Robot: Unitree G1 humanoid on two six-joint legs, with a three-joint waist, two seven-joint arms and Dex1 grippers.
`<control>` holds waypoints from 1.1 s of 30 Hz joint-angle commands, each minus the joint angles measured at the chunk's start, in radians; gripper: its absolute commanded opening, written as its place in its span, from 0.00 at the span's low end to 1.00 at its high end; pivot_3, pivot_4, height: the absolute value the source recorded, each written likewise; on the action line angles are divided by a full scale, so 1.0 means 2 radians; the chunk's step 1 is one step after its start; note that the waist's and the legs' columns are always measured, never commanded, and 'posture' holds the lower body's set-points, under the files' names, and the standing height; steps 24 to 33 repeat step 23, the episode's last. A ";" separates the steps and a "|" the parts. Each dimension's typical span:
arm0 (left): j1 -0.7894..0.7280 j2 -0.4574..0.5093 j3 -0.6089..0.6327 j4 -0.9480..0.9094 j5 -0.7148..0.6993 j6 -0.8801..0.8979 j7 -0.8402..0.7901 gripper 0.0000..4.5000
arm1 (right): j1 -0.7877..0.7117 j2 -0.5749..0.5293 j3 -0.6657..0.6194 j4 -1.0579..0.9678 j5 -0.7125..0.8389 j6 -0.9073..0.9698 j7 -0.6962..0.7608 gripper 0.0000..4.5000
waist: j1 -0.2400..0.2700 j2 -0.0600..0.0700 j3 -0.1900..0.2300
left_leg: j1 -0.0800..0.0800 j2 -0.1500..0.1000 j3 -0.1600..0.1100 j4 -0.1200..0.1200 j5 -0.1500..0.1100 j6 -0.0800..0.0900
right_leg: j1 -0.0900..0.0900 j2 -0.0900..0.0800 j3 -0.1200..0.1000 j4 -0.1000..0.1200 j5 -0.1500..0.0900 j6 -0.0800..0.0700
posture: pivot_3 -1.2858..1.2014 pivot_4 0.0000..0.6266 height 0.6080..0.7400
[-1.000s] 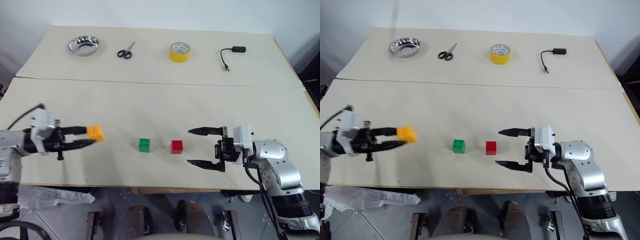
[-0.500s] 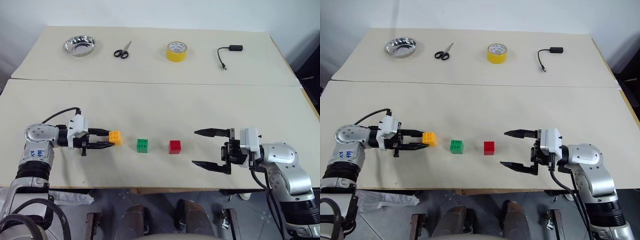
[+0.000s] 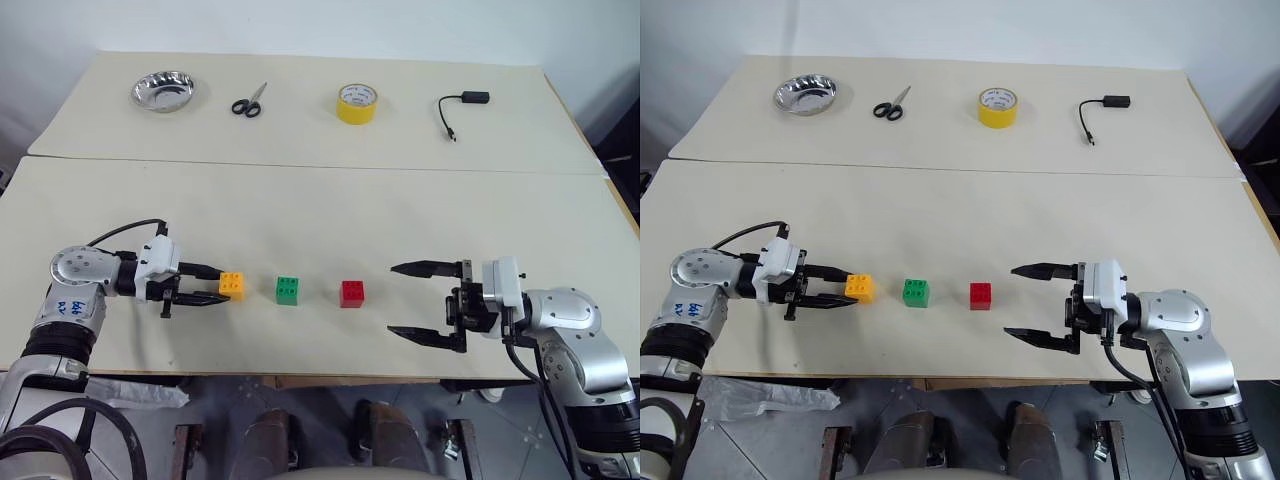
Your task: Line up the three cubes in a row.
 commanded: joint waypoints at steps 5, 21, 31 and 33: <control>0.023 0.028 0.016 -0.052 -0.022 0.058 -0.056 0.76 | -0.005 -0.004 -0.005 0.002 0.011 0.001 0.010 1.00 | -0.001 0.000 0.000 | 0.000 0.000 0.000 0.000 0.000 0.000 | 0.000 0.000 0.000 0.000 0.000 0.000 | 0.52 0.24 1.00; 0.253 0.099 0.254 -0.249 -0.041 0.127 0.062 0.99 | -0.067 -0.079 -0.040 0.067 0.030 0.023 0.088 1.00 | 0.003 0.002 0.001 | 0.000 0.001 -0.001 0.000 0.000 0.000 | 0.001 -0.001 0.000 0.000 0.000 0.000 | 0.52 0.24 1.00; 0.250 0.091 0.254 -0.240 -0.031 0.114 0.066 0.99 | -0.065 -0.079 -0.035 0.073 0.024 0.017 0.097 1.00 | 0.003 0.002 0.001 | 0.000 0.000 -0.001 0.000 0.000 0.000 | 0.001 -0.001 0.000 0.000 0.000 0.000 | 0.52 0.24 1.00; 0.250 0.091 0.254 -0.240 -0.031 0.114 0.066 0.99 | -0.065 -0.079 -0.035 0.073 0.024 0.017 0.097 1.00 | 0.003 0.002 0.001 | 0.000 0.000 -0.001 0.000 0.000 0.000 | 0.001 -0.001 0.000 0.000 0.000 0.000 | 0.52 0.24 1.00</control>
